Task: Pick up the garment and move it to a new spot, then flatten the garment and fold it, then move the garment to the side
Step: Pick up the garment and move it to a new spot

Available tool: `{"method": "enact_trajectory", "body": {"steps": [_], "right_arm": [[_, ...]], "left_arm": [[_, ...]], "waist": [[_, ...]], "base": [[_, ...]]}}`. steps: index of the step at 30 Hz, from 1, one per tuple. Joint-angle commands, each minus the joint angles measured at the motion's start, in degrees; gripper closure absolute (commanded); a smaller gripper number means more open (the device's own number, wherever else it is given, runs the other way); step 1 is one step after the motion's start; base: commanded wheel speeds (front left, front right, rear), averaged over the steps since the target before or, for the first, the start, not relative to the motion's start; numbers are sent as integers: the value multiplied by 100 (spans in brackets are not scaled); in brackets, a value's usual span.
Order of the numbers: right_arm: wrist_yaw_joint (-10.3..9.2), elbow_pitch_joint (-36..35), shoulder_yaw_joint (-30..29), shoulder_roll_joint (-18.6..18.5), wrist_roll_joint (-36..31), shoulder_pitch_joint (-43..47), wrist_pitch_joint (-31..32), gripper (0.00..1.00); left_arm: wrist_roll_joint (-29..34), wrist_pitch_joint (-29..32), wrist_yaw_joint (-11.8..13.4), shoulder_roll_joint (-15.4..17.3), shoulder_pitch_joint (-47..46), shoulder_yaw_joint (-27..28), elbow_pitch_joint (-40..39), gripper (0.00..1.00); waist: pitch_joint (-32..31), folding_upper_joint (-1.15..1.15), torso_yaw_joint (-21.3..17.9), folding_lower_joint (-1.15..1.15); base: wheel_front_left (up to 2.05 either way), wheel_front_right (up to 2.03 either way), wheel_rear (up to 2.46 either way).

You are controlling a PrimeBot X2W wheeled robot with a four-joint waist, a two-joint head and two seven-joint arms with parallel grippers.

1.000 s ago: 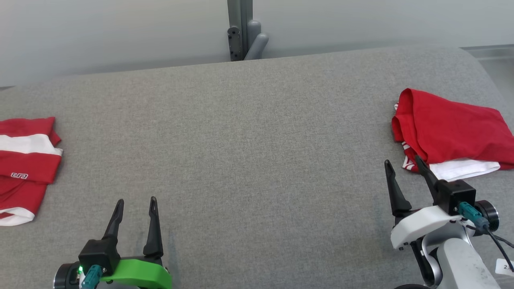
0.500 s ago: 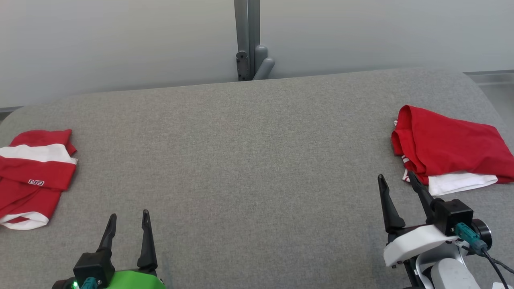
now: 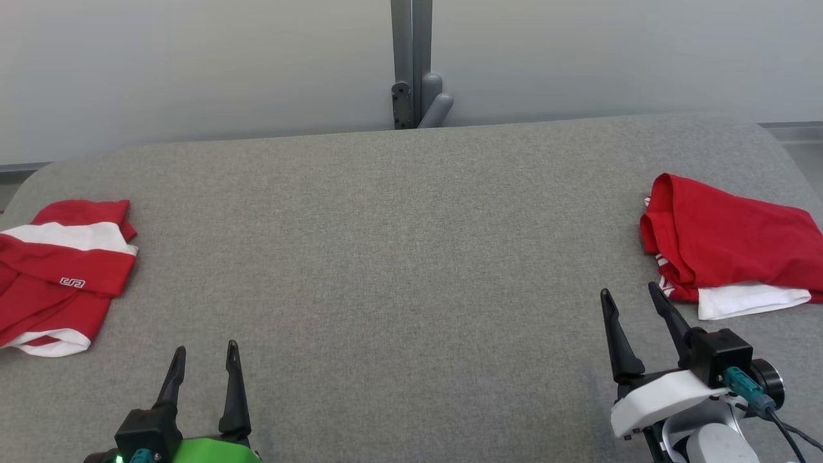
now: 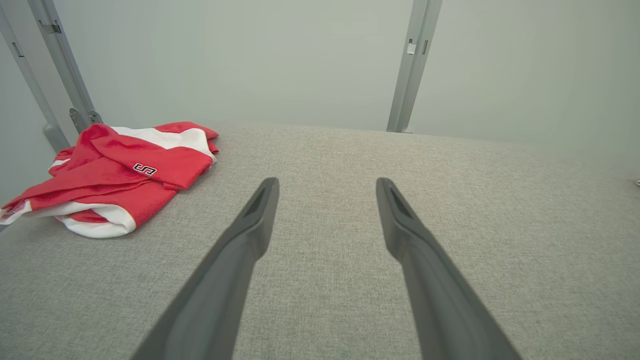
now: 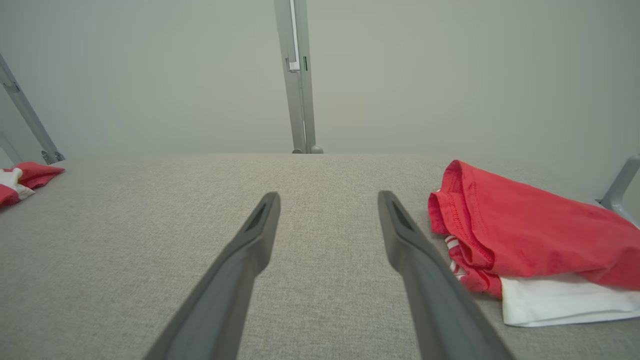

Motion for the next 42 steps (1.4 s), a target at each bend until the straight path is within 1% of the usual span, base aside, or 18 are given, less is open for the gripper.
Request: {"method": "enact_trajectory", "body": {"steps": [1,5,9,14,24,27,29,34,37,42], "right_arm": [[-12,-33,2,-5,-38,91,-13,0],[-11,-34,98,10,95,118,-13,0],[-11,-30,160,-11,70,110,-13,0],[-12,-16,292,-2,107,84,-13,0],[-11,24,482,11,151,7,-13,0],[-11,-13,522,-25,126,-33,-13,0],[-10,19,683,-57,84,-161,-13,0],[-12,157,971,-193,94,-411,-13,0],[-12,170,1022,-230,125,-485,-13,0],[-12,133,954,-279,115,-440,-13,0]], "left_arm": [[-12,0,-11,9,49,27,-18,0],[-24,0,22,10,-21,31,14,0],[9,0,48,11,-124,2,22,0],[18,0,67,13,-107,97,18,0],[41,0,109,13,-51,244,-31,0],[-16,0,114,10,-7,277,-41,0],[-132,0,163,13,55,386,-102,0],[-318,0,243,10,166,462,-232,0],[-408,0,259,10,198,432,-222,0],[-474,0,197,12,63,303,-118,0]], "waist": [[23,0,29,0],[89,0,186,0],[160,0,547,0],[225,0,1167,0],[361,0,2610,0],[398,0,2980,0],[493,0,3059,0],[645,0,3127,0],[685,0,3129,0],[715,0,3097,0]], "base": [[0,0,0],[0,0,0],[0,0,0],[0,0,0],[0,0,0],[0,0,0],[0,0,0],[0,0,0],[0,0,0],[0,0,0]]}}
